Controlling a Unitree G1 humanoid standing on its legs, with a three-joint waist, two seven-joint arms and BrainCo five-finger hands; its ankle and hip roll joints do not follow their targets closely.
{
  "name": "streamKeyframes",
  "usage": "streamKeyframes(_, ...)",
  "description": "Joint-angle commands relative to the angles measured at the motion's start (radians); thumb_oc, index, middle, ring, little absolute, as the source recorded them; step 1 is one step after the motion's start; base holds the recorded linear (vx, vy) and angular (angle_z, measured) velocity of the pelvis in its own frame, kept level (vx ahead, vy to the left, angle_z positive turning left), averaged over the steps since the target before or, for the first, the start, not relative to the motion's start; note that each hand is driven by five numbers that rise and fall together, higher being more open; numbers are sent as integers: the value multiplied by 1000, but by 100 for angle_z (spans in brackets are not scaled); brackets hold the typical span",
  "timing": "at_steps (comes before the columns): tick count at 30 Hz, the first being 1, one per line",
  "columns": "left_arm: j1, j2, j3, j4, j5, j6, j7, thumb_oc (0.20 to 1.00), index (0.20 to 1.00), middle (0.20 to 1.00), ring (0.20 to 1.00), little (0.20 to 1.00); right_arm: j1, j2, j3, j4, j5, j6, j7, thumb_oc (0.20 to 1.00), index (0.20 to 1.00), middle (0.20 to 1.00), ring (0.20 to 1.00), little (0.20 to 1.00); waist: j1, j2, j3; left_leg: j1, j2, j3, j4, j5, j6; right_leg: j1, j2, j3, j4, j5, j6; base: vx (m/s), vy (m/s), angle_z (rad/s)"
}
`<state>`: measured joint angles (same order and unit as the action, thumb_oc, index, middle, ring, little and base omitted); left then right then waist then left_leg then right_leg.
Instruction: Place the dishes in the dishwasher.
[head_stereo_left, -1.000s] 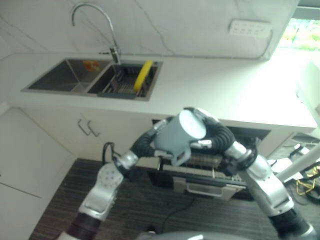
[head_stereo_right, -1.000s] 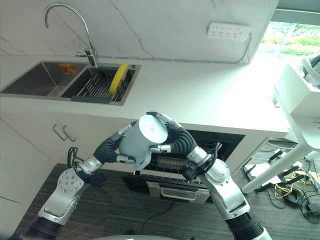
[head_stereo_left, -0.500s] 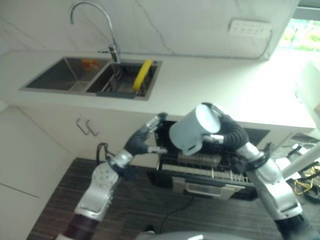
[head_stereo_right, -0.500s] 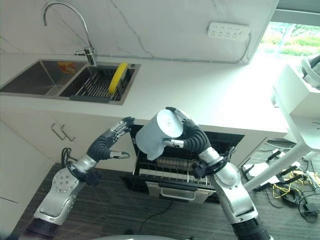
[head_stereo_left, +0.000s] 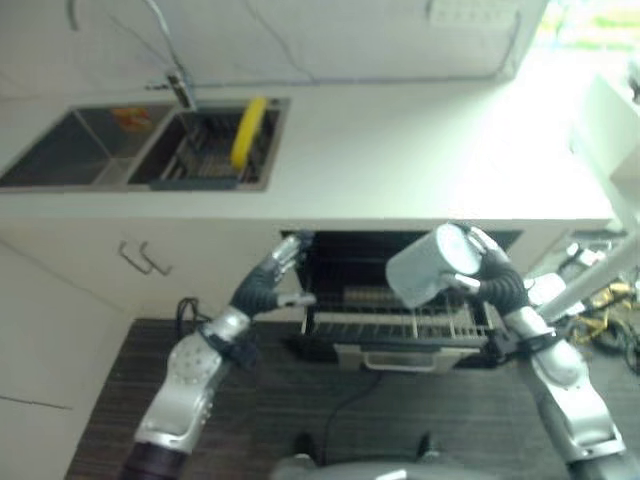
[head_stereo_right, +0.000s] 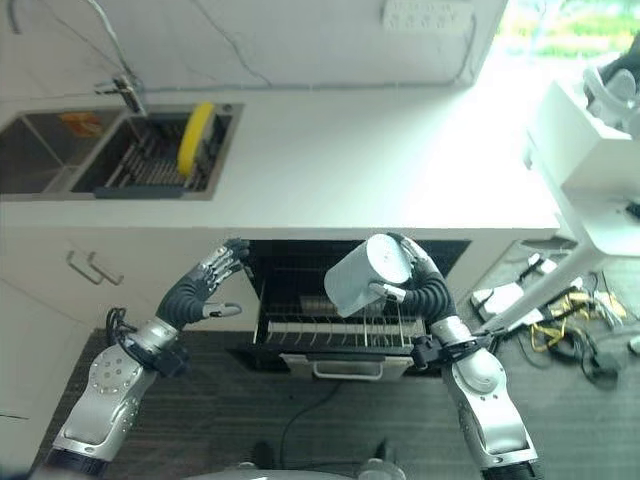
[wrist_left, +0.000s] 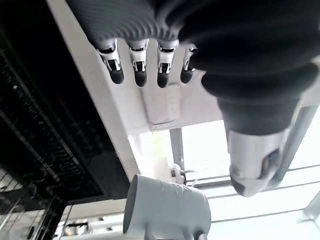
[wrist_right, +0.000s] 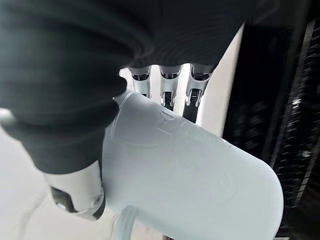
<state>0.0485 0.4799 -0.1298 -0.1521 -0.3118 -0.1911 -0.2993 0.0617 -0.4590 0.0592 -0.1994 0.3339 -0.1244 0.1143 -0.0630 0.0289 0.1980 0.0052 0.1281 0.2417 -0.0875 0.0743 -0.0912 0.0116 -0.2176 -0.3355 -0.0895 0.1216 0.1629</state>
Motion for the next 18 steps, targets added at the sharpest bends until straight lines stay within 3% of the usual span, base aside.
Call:
streamKeyframes(1,-142,44,-28,16,2,5,56,1000,1000,1000,1000,1000,-164,-23,-29,-26,24,-68,-32,200,200,200,200,200,1,-3,55,33,106,37,0,-32,-68,-37,-82,51,53,-34,77,-310,115,-16)
streamKeyframes(5,-277,38,-124,88,-57,138,46,1000,1000,1000,1000,1000,-262,-72,-29,45,46,-58,-75,200,200,200,200,200,-23,14,137,-24,102,45,10,-11,-64,-118,-102,89,98,-34,77,-287,145,-15)
streamKeyframes(7,-292,28,-138,102,-74,170,34,1000,1000,1000,1000,1000,-272,-73,-22,63,35,-56,-82,200,200,200,200,200,-26,15,148,-27,102,50,14,-12,-62,-124,-108,94,104,-36,79,-103,73,-18)
streamKeyframes(15,-262,-29,-156,149,-166,300,7,1000,1000,1000,1000,1000,-296,-80,-17,157,-5,-11,-146,200,200,200,200,200,-33,26,125,9,108,77,17,-16,-67,-95,-118,96,99,-41,79,25,68,-1)
streamKeyframes(18,-259,-47,-175,204,-158,365,62,1000,1000,1000,1000,1000,-312,-73,-11,196,-12,20,-171,200,200,200,200,200,-29,22,112,20,111,77,17,-17,-67,-81,-116,90,98,-43,78,78,-12,0)
